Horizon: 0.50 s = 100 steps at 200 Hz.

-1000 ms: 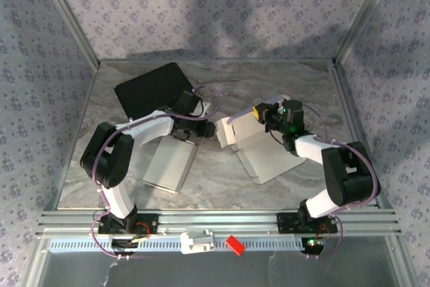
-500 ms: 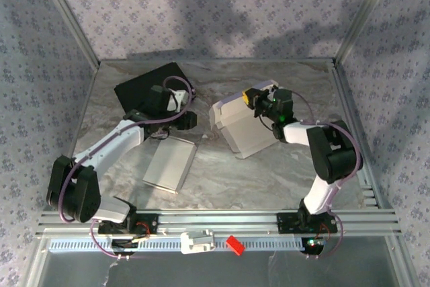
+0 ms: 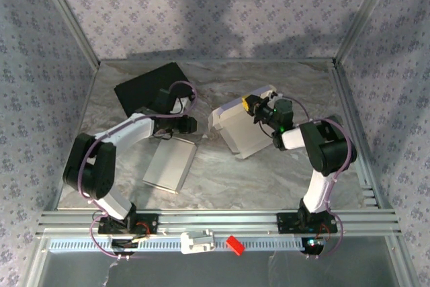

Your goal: Fold the paper box

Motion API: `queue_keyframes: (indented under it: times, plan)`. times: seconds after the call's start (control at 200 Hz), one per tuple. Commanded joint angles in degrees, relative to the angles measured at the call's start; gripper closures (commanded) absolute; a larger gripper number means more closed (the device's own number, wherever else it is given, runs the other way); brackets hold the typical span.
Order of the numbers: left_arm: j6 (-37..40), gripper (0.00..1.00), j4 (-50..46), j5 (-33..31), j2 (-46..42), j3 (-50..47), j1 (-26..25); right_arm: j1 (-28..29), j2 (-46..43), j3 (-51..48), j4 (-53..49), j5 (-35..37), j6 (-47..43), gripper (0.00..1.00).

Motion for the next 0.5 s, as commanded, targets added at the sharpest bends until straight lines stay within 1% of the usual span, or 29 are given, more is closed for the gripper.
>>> queue_keyframes:
  times: [0.0, 0.16, 0.27, 0.41, 0.495]
  plan:
    - [2.6, 0.62, 0.9, 1.2, 1.9, 3.2, -0.2, -0.5, 0.3, -1.4, -3.9, -1.8, -1.2, 1.00]
    - [5.7, 0.61, 1.7, 2.1, 4.8, 4.9, -0.4, -0.6, -0.1, -1.0, -5.9, -1.8, -1.2, 1.00]
    - [9.4, 0.61, 1.3, 2.0, 6.9, 6.9, -1.0, -0.6, -0.6, 0.5, -8.1, -2.3, -1.3, 1.00]
    - [13.7, 0.60, 3.9, 4.4, 8.8, 7.4, -1.6, -0.5, -0.9, 1.4, -9.3, -2.6, -1.0, 1.00]
    - [16.0, 0.60, 3.6, 4.9, 10.0, 8.7, -2.5, -0.5, -0.8, 1.6, -9.6, -2.6, -0.8, 1.00]
